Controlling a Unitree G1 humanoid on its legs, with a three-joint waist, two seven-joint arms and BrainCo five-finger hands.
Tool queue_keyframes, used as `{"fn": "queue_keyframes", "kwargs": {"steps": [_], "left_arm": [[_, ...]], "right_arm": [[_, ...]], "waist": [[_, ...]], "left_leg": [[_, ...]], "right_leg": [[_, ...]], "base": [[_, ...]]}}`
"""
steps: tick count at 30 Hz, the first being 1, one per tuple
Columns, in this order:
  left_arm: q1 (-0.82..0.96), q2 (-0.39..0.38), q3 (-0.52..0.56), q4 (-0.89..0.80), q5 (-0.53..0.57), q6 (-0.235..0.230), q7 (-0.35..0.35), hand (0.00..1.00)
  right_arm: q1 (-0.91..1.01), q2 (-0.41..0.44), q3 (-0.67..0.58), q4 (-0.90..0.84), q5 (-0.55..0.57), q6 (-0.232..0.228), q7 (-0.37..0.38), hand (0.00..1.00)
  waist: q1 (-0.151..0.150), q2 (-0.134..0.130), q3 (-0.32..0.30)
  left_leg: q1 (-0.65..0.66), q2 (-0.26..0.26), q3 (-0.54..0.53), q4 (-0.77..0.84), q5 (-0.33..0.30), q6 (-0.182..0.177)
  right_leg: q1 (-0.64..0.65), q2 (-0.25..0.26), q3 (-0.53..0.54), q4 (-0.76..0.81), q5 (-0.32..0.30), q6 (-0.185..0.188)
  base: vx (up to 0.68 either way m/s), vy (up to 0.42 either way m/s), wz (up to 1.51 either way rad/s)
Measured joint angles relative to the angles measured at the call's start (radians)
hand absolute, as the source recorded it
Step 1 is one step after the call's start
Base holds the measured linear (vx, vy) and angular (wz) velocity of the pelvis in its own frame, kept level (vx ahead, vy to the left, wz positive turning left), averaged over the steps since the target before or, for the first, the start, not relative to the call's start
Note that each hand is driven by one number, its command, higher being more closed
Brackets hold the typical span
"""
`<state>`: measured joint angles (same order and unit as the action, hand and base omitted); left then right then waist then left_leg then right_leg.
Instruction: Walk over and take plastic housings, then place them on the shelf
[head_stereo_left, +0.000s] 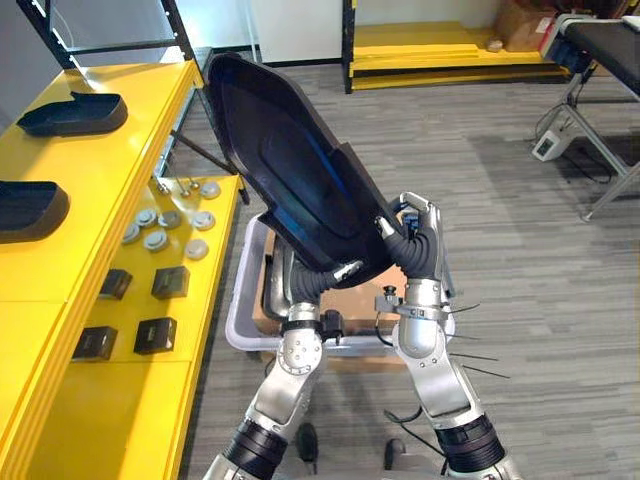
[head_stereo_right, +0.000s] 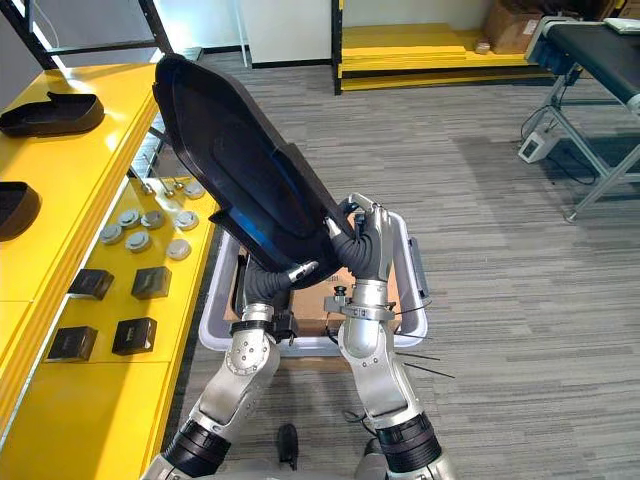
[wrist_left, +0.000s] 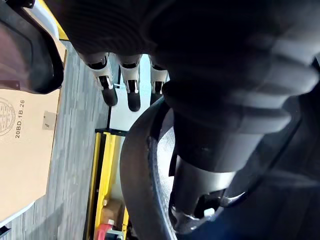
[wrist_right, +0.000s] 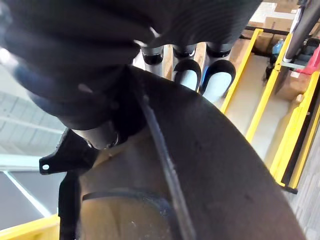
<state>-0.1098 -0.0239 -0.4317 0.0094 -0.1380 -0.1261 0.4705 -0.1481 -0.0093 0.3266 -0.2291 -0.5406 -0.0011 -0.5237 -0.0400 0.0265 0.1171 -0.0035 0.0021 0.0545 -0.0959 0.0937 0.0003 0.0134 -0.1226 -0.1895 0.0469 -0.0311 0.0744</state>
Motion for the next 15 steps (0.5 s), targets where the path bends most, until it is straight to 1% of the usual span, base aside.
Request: {"fn": "queue_keyframes", "kwargs": {"steps": [2,5,7,8,10,12,15], "left_arm": [[0.000,0.003,-0.002,0.000,0.000,0.004,0.011,1.00],[-0.001,0.012,-0.014,0.000,0.000,0.005,0.017,1.00],[-0.001,0.023,-0.022,0.000,0.000,0.007,0.019,1.00],[-0.001,0.035,-0.027,0.000,-0.001,0.007,0.018,1.00],[-0.001,0.040,-0.027,0.000,0.000,0.007,0.016,1.00],[0.000,0.042,-0.008,0.000,0.000,0.008,0.011,1.00],[0.001,0.044,0.014,-0.001,0.000,0.008,0.008,1.00]], "right_arm": [[0.003,-0.010,0.007,0.000,0.002,-0.001,0.000,1.00],[0.019,-0.031,0.007,0.000,0.022,-0.024,0.000,1.00],[0.034,-0.043,0.007,0.002,0.043,-0.031,0.000,1.00],[0.040,-0.046,0.007,0.008,0.062,-0.033,0.000,0.00],[0.054,-0.058,0.006,0.011,0.093,-0.038,0.001,0.00],[0.079,-0.069,0.006,0.011,0.120,-0.066,0.013,0.00],[0.104,-0.083,0.007,0.018,0.148,-0.085,0.068,0.00]], "waist": [[-0.003,-0.001,-0.011],[-0.003,-0.001,-0.020],[-0.002,-0.001,-0.028],[-0.002,-0.001,-0.035],[-0.002,-0.002,-0.042],[-0.002,-0.003,-0.043],[-0.002,-0.004,-0.047]], "left_leg": [[0.000,0.000,0.001,0.000,0.000,0.000],[0.000,0.001,0.001,0.000,0.000,0.000],[0.000,0.001,0.001,0.000,0.000,0.000],[0.001,0.001,0.001,0.000,0.000,0.000],[0.001,0.001,0.001,-0.001,0.000,0.000],[0.002,0.001,0.001,-0.001,0.000,0.000],[0.004,0.001,0.001,-0.001,0.000,0.000]], "right_leg": [[0.000,0.000,0.001,-0.001,0.000,0.000],[-0.001,0.001,0.002,-0.001,0.001,-0.001],[-0.001,0.001,0.002,-0.001,0.002,-0.002],[-0.001,0.001,0.003,-0.001,0.002,-0.002],[0.000,0.001,0.003,-0.001,0.002,-0.002],[0.000,0.001,0.004,0.000,0.002,-0.002],[0.001,0.001,0.004,0.000,0.002,-0.003]], "base": [[0.00,0.001,-0.03],[0.00,0.000,0.00],[0.00,0.000,0.00],[0.00,0.000,0.00],[0.00,0.000,0.00],[0.00,0.000,0.00],[0.00,0.000,0.00]]}}
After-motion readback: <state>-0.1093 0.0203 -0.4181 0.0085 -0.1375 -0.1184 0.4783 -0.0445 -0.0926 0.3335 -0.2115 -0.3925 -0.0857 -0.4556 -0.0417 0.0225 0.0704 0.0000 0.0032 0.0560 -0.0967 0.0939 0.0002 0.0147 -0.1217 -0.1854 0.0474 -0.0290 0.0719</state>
